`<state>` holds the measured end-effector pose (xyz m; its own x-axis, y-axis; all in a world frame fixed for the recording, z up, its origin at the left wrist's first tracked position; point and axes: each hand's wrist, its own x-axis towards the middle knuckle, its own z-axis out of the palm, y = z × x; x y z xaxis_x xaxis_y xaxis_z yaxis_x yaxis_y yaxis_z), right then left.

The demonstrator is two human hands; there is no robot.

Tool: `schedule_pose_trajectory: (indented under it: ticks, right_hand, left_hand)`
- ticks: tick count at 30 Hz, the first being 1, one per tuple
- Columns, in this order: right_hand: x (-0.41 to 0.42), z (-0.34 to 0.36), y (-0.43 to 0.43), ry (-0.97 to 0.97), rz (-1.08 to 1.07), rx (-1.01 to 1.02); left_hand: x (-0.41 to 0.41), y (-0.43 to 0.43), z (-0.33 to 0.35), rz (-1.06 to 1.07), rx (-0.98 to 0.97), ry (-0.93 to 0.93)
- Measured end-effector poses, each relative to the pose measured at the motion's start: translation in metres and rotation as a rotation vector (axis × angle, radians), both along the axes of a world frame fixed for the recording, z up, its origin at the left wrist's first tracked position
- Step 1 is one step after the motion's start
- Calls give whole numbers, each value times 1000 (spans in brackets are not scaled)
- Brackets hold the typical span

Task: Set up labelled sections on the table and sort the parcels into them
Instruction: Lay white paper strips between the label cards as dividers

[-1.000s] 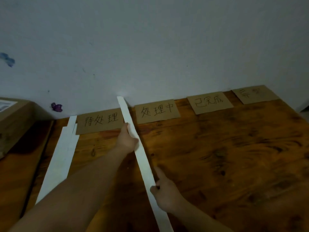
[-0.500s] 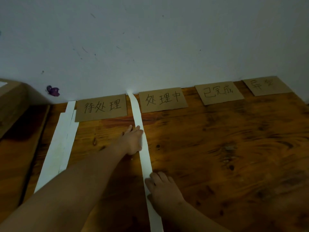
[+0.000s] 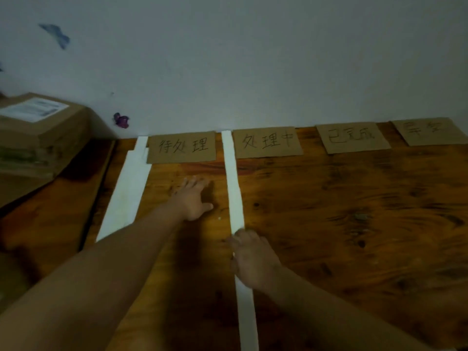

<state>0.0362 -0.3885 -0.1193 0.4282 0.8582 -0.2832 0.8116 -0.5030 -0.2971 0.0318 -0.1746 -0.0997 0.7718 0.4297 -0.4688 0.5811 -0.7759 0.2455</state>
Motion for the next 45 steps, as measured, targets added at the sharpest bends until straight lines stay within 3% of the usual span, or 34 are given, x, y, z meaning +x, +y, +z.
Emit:
schedule_pose_trajectory:
  ticks: [6,10,16,23,30,38,45]
  right_hand:
    - [-17,28,52,26,32,2]
    - [-71,22,89,217,-37,-71]
    - [-183,5,149,674,-480,-48]
    - [-250,-6,187,911,-822,26]
    - [-251,-6,187,917,-906,77]
    - [-248,17,175,896,-899,167]
    - [-247,53,187,686,-818,244]
  left_hand:
    - [-117,47,21,189,-8,27]
    - [-198,63,21,311,-64,23]
    - [-286,70,-1,328,-223,30]
    - [-308,63,-14,530,-434,-114]
    - [-303,60,-17,782,-623,-190]
    - [-300,62,8,827,-727,-258]
    - [-300,73,53,787,-855,-349]
